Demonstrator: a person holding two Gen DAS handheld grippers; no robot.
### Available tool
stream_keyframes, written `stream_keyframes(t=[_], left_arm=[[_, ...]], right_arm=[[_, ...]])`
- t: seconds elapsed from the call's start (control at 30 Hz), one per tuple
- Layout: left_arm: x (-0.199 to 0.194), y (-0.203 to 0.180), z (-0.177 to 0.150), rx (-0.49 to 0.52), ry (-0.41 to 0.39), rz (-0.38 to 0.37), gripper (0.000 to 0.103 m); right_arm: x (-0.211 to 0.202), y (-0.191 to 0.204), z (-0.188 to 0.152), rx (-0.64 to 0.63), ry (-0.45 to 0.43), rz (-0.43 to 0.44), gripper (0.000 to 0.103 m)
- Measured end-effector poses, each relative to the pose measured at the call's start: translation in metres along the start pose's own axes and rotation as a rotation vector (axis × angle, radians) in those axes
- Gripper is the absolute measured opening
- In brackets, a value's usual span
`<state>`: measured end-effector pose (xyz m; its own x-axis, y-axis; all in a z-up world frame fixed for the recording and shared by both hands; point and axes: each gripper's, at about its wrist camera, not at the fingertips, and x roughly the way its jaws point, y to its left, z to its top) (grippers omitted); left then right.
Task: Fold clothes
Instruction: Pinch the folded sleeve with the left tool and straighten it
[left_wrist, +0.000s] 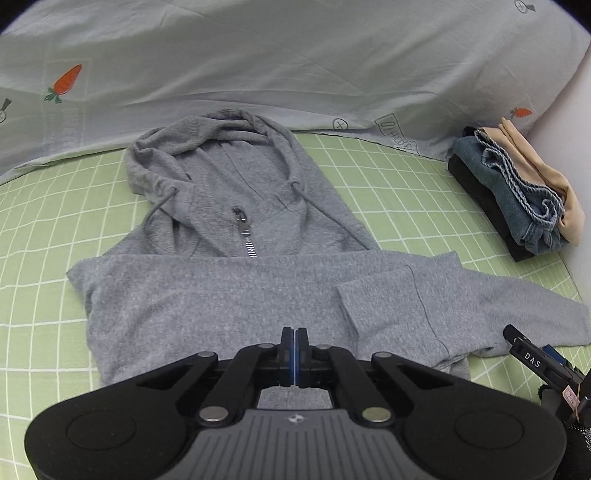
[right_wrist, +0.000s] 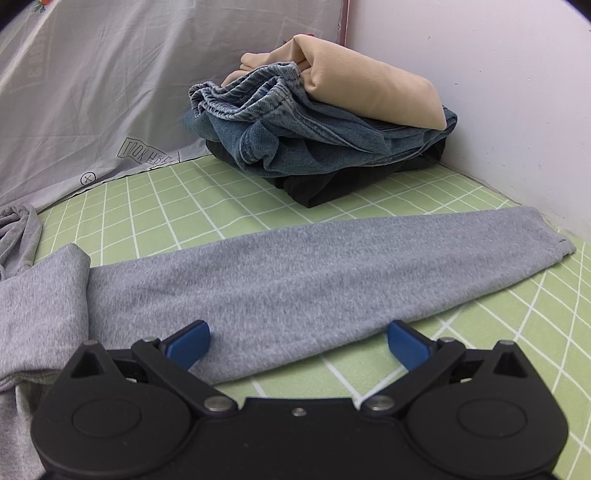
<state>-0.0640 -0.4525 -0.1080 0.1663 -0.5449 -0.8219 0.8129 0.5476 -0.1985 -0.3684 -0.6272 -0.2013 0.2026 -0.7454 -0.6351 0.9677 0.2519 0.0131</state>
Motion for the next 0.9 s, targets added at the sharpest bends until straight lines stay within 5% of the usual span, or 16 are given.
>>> stream_keyframes(t=[0.17,0.33,0.53,0.7,0.8,0.9], left_arm=[[-0.005,0.009,-0.001,-0.056,-0.002,-0.040,0.003],[0.017,-0.024,-0.001,0.046,0.038,-0.035,0.034],[0.052,-0.052,0.001,0.106,0.099,-0.076,0.043],[0.071,-0.055,0.002,0.078,0.129,-0.140,0.040],[0.070,-0.055,0.001,0.065,0.115,-0.168,0.005],[0.061,-0.053,0.000,0.081,0.091,-0.156,0.005]], right_arm=[[0.000,0.001,0.000,0.001,-0.001,-0.002,0.103],[-0.001,0.000,0.000,0.003,-0.002,-0.002,0.103],[-0.001,0.000,0.000,0.004,-0.002,-0.003,0.103],[0.000,0.000,0.000,0.005,-0.002,-0.005,0.103],[0.001,0.001,0.000,0.005,-0.002,-0.006,0.103],[0.001,0.001,0.000,0.006,-0.003,-0.008,0.103]])
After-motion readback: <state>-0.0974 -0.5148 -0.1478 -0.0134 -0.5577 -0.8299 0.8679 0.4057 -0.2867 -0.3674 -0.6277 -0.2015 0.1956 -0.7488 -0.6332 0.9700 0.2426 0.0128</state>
